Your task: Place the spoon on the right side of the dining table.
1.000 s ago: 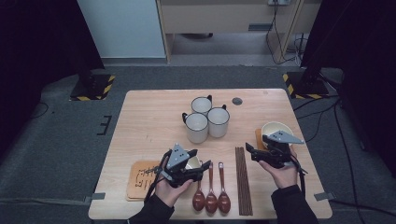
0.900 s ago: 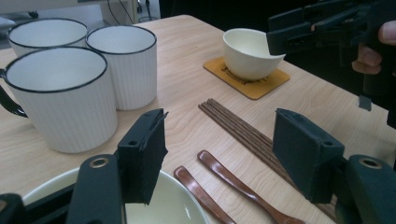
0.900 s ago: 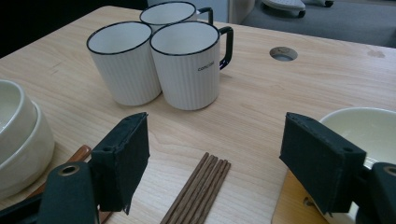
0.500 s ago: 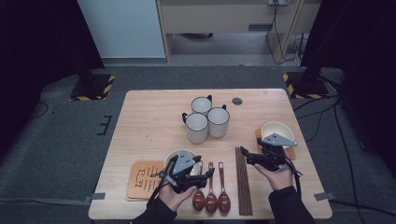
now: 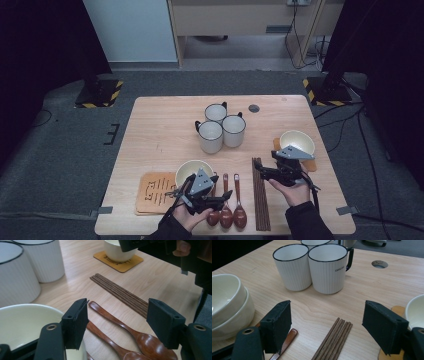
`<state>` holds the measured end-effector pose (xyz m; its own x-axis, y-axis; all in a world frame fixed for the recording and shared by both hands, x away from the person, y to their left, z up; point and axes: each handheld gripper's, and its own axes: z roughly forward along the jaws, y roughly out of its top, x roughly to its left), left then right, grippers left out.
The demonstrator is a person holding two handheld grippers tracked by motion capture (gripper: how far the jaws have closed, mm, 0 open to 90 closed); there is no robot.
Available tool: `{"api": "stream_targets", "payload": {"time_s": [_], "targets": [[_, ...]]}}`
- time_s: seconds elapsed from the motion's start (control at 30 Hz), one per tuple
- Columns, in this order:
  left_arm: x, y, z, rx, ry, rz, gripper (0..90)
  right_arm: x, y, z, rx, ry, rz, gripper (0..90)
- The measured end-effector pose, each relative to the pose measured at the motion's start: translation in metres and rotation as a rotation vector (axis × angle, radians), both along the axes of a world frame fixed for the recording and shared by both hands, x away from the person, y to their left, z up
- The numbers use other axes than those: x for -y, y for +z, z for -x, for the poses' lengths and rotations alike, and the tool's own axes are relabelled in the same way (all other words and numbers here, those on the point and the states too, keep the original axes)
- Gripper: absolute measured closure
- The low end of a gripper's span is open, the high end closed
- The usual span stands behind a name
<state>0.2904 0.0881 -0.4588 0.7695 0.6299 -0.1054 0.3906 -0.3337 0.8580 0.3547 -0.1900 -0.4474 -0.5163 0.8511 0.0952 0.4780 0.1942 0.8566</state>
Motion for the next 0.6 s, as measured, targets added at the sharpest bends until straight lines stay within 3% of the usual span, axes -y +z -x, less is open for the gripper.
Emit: {"api": "stream_targets", "payload": {"time_s": [0.6], "targets": [[0.013, -0.012, 0.01, -0.037, -0.056, -0.029, 33.9, -0.005, -0.006, 0.005, -0.015, 0.027, -0.005, 23.0]]}}
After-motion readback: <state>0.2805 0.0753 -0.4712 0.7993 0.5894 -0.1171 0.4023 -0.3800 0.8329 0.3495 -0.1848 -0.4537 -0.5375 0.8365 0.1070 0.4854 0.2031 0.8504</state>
